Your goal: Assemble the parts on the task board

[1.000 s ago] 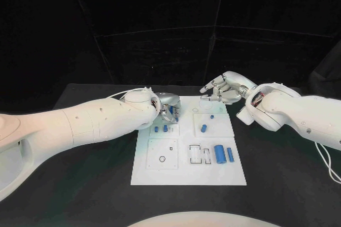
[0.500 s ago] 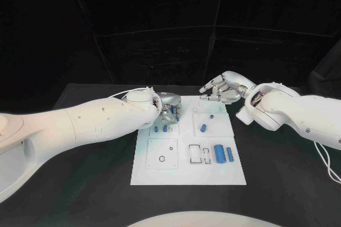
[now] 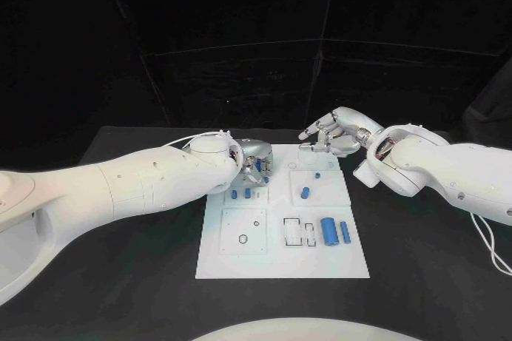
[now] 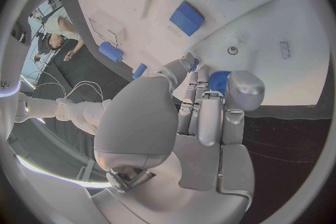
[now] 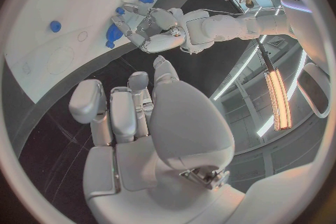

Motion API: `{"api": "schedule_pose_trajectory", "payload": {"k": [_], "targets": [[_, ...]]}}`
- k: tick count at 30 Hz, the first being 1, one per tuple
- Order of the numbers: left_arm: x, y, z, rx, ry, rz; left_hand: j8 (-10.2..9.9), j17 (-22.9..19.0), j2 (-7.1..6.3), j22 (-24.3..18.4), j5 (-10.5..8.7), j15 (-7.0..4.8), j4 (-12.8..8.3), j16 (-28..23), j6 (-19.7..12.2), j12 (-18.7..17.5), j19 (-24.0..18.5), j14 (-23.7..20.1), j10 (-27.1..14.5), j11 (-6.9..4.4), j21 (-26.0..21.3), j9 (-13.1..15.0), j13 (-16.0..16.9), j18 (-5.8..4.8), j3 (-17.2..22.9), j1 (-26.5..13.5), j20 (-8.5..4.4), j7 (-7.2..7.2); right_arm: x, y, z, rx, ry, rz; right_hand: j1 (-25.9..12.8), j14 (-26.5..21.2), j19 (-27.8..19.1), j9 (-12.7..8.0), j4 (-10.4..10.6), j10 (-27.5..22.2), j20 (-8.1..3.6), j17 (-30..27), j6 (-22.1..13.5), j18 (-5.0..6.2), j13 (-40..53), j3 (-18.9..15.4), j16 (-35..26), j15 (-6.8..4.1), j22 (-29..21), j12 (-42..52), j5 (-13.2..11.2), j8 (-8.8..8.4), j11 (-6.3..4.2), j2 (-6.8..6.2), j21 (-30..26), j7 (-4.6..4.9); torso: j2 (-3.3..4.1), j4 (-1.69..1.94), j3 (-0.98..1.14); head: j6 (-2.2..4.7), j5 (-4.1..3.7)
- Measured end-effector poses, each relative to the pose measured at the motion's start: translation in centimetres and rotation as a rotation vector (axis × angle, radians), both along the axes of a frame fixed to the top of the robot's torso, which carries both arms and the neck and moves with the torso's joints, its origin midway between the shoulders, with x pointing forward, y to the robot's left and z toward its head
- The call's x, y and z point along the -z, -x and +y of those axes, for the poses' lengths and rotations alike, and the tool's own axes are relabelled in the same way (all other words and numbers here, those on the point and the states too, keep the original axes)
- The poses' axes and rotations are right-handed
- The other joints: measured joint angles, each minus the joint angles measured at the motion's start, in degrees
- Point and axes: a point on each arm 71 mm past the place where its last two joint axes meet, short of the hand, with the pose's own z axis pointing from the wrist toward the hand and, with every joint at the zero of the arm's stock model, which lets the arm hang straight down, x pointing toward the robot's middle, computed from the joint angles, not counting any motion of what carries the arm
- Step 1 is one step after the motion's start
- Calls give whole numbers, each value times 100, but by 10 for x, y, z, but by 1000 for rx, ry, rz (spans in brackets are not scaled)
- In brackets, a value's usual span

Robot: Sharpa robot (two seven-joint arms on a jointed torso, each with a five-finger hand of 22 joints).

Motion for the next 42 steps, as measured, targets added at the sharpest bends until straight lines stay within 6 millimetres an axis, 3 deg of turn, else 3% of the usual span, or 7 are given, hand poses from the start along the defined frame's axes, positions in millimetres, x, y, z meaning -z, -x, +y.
{"api": "schedule_pose_trajectory", "payload": {"k": [13, 20, 22, 35, 42], "targets": [[1, 0, -2, 4, -4, 5, 52, -11, 81, 93, 0, 0, -12, 23, 451, 16, 0, 0, 303, -94, 93, 45, -19, 0, 140, -80, 0, -47, 0, 0, 1, -1, 0, 0, 0, 0, 0, 0, 0, 0, 0, -1, 0, 0, 0, 0, 0, 0, 0, 0, 0, 0, 0, 0, 0, 0, 1, 0, -1, -9, -12], [1, -1, -1, 1, -7, 6, 121, -11, 249, 191, -1, -106, -104, 47, 779, 57, 48, 0, 643, -202, 189, 85, -10, 1, 311, 10, -48, -102, 0, 0, 1, -2, 0, 1, 23, 0, 0, 0, 0, 0, 0, 2, 0, 0, 10, 0, 0, 0, 0, 0, 0, 0, 0, 23, 0, 0, 1, 0, -1, -16, -13], [1, -1, -1, 0, -6, 5, 118, -9, 291, 231, -5, -105, -150, 47, 822, 57, 53, 1, 689, -216, 224, 89, -8, -87, 356, 21, -52, -103, 0, 0, 1, -2, 0, 1, 23, 0, 0, 0, 0, 0, 0, 4, 0, 0, 10, 0, 0, 0, 0, 0, 0, 0, 0, 23, 0, 0, 1, 0, -1, -17, -15], [2, 4, 12, -9, 35, -17, 49, 28, 354, 384, -12, -105, -301, 72, 831, -56, 73, 1, 750, -193, 369, 67, -43, -88, 506, 84, -73, -95, 0, 0, 0, 1, 1, 1, 23, 0, 0, 0, 0, 0, 0, 3, 0, 0, 9, 0, 0, 0, 0, 0, 0, 0, 0, 23, 0, 0, -6, 8, -5, -1, -29], [-17, 7, 23, -13, 114, -40, 15, 28, 324, 409, -11, -105, -332, 72, 831, -98, 73, 1, 769, -173, 370, 62, -42, -87, 538, 54, -73, -95, 0, -1, -2, 4, 2, 1, 23, 0, 0, 0, 0, 0, 0, 3, 0, 0, 9, 0, 0, 0, 0, 0, 0, 0, 0, 23, 0, 0, -11, 15, -4, 18, -16]]}}
